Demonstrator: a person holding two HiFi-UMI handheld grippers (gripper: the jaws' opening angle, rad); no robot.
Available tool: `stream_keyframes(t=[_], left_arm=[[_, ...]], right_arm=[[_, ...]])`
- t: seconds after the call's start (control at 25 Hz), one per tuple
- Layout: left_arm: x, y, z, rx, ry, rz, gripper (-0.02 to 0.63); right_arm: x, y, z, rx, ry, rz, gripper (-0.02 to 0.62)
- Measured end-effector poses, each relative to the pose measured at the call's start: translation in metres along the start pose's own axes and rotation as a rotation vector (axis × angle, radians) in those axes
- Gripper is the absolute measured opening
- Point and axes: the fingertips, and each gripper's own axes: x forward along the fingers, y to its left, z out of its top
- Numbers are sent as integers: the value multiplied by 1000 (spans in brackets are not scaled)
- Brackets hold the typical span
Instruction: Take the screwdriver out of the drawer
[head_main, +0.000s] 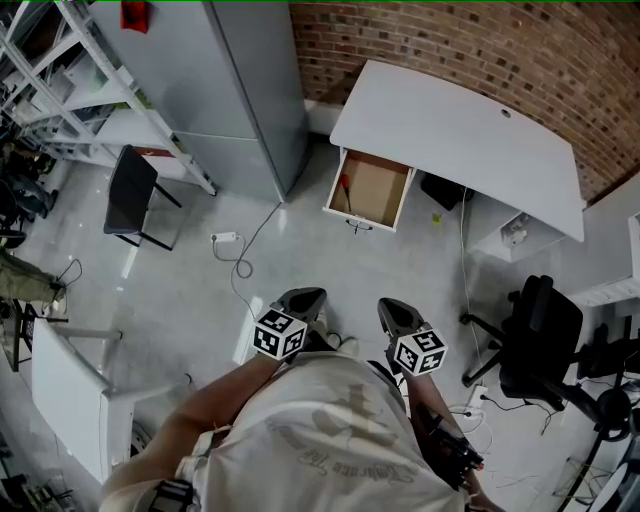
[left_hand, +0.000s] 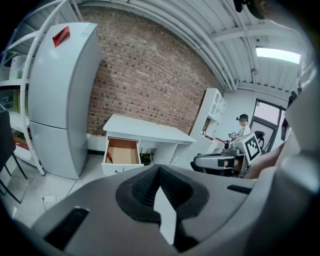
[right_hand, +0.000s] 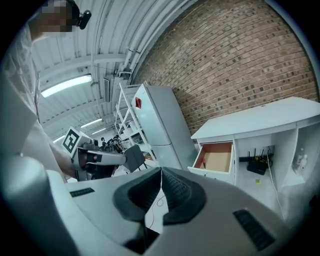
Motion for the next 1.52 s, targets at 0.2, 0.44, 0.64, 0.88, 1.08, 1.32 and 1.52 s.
stream_keyframes(t=[0.2,0.44,0.64,0.88,1.08,1.32,1.52], left_arm=[[-8,5,-5,-16,-9,19,20],[-21,24,-9,-47,-10,48,20],[-18,36,-8,-61,-8,35,20],[-9,56,0,-71,-11,14,20],[4,69,13,-64,-13,-16,20],[17,100,28,-79,-23,-18,20],[35,122,49,-66,-29,-42,20]], right_arm=[[6,2,-6,4,26,7,23],[22,9,-5,10,40,15,23],[37,14,-4,15,62,23,23],[57,10,4,9,79,7,23],[75,1,20,-3,88,-15,23],[97,-10,32,-7,102,-39,23],[115,-24,47,-8,98,-70,23]])
